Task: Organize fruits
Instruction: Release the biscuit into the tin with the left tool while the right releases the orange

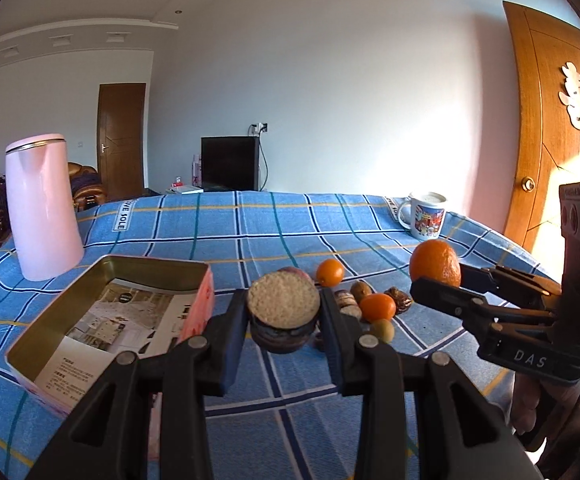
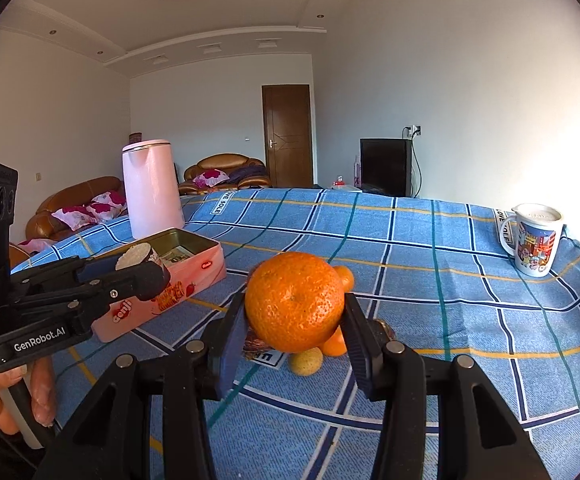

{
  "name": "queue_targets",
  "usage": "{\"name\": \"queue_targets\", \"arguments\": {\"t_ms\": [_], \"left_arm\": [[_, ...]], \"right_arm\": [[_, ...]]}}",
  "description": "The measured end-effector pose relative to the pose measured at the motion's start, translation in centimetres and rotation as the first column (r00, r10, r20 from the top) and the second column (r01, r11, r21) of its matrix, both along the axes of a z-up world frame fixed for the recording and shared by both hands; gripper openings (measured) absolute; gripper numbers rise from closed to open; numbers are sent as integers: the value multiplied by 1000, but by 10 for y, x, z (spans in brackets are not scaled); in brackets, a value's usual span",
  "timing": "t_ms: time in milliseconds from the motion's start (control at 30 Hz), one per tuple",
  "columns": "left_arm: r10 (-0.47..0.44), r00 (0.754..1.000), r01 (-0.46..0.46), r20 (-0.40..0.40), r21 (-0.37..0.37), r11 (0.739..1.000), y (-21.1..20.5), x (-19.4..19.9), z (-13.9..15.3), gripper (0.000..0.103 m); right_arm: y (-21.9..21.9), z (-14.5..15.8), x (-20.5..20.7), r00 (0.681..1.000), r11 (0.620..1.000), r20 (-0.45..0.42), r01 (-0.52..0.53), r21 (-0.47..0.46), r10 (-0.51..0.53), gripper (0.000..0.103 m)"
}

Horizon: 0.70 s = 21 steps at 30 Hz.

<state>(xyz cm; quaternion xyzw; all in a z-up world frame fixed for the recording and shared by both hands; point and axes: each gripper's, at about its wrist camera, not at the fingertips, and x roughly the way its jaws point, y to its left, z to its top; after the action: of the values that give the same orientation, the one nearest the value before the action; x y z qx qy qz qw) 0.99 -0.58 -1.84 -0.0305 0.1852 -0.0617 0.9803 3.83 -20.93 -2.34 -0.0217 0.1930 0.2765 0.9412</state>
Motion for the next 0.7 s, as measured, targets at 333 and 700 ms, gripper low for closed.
{"name": "queue_targets", "arguments": {"t_ms": [333, 700], "left_arm": [[97, 995, -97, -7, -32, 995, 47, -3, 5, 37], [176, 983, -178, -47, -54, 983, 92, 5, 1, 37]], "right_arm": [[54, 22, 12, 992, 992, -22, -127, 18, 127, 48], [114, 29, 24, 977, 977, -33, -213, -25, 212, 48]]}}
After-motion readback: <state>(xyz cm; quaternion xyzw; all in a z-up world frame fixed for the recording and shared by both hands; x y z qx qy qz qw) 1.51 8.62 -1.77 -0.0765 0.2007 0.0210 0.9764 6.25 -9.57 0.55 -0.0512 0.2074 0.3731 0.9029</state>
